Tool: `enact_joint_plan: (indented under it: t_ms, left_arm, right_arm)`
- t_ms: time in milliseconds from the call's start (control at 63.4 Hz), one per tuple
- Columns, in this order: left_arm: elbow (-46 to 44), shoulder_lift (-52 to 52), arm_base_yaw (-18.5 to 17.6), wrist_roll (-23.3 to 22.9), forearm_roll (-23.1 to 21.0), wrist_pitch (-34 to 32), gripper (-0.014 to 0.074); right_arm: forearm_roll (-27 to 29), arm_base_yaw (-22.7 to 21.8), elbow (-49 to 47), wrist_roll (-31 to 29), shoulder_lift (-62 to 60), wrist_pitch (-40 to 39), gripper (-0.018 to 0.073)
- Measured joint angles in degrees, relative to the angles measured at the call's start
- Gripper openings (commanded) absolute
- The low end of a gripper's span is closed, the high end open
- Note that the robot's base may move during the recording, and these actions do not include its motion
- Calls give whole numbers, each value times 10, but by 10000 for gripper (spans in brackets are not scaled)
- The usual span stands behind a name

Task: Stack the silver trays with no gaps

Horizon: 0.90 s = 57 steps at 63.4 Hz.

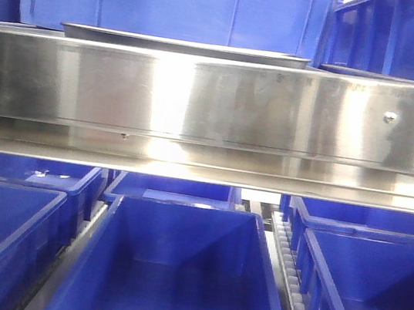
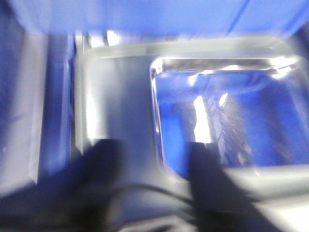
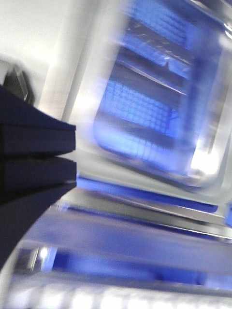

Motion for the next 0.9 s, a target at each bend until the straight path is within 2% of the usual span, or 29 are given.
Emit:
enact_joint_plan:
  t_ms: [205, 410, 584, 710, 899]
  left_arm:
    - [210, -163, 0, 25, -51, -90, -48]
    - [364, -298, 0, 72, -78, -147, -48]
    - [450, -386, 0, 112, -81, -200, -48]
    - [495, -429, 0, 120, -82, -254, -48]
    - [515, -438, 0, 122, -82, -283, -48]
  right_arm:
    - [-5, 49, 194, -1, -173, -92, 50]
    - [-14, 62, 396, -1, -350, -215, 50]
    - [-51, 63, 560, -1, -490, -318, 50]
    - [-83, 63, 658, -1, -576, -384, 50]
    - [-97, 63, 729, -1, -647, -429, 50]
